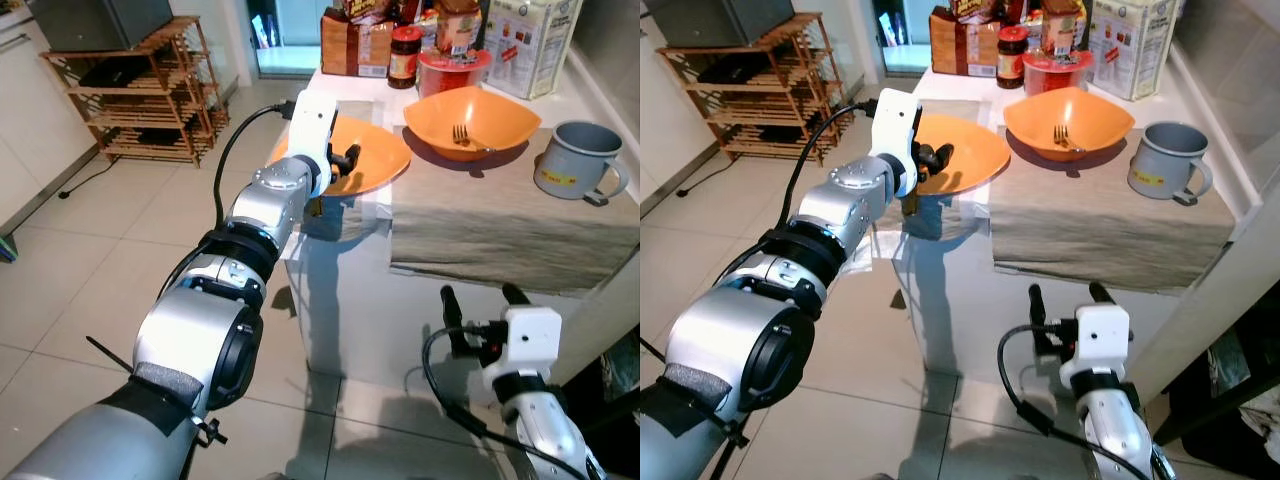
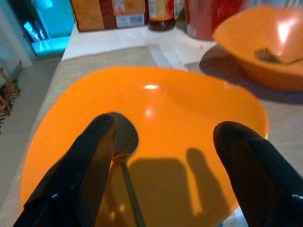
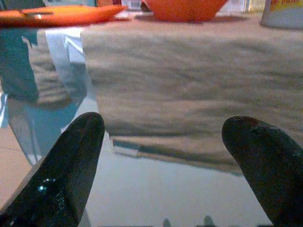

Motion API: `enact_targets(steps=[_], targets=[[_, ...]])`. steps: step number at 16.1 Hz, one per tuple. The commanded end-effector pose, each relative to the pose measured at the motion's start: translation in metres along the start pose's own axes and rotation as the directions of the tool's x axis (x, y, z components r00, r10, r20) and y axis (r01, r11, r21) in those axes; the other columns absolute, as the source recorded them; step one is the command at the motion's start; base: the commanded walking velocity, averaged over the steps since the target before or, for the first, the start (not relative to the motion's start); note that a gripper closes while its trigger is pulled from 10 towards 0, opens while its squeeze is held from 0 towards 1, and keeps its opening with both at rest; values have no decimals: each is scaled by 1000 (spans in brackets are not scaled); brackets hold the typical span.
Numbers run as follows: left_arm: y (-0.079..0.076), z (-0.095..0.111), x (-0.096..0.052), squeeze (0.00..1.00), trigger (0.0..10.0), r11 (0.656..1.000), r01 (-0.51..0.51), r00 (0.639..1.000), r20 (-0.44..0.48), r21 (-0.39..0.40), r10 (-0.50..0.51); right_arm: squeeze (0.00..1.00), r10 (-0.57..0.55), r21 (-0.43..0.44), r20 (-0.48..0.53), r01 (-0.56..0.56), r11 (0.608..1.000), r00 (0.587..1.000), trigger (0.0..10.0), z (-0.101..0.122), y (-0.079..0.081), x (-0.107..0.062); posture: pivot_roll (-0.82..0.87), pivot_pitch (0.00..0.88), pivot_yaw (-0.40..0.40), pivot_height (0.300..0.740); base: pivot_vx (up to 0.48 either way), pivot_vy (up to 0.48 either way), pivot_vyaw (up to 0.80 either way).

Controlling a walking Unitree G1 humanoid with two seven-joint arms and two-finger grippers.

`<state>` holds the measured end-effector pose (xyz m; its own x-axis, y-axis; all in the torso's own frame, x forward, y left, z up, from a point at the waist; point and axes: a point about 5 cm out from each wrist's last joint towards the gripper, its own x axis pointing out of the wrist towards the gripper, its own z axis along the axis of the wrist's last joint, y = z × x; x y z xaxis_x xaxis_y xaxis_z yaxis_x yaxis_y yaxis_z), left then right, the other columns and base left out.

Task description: Setting the table

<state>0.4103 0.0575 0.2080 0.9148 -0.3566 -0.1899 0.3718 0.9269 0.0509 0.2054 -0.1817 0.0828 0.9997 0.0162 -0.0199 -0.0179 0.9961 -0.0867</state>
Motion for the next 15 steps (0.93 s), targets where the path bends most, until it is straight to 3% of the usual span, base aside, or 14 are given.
enact_targets(steps=[1,5,11,15], targets=[[3,8,1,0,10000,999,-26,1000,1,35,26,0,17,-7,7,-17,1000,1000,10000,6,2,-3,-248,53,131,740,0,0,0],[9,7,1,0,10000,996,-74,997,-13,57,74,0,53,-13,-2,-53,999,999,10000,10,3,-10,-252,66,122,740,0,0,0],[20,-2,-1,0,10000,988,-153,985,-76,-1,152,0,99,-18,-31,-99,995,995,10000,12,2,-13,-254,76,104,740,0,0,0],[11,-1,1,0,10000,993,-107,992,-69,-57,103,0,103,-18,-34,-103,994,994,10000,12,2,-13,-255,74,106,740,0,0,0]])
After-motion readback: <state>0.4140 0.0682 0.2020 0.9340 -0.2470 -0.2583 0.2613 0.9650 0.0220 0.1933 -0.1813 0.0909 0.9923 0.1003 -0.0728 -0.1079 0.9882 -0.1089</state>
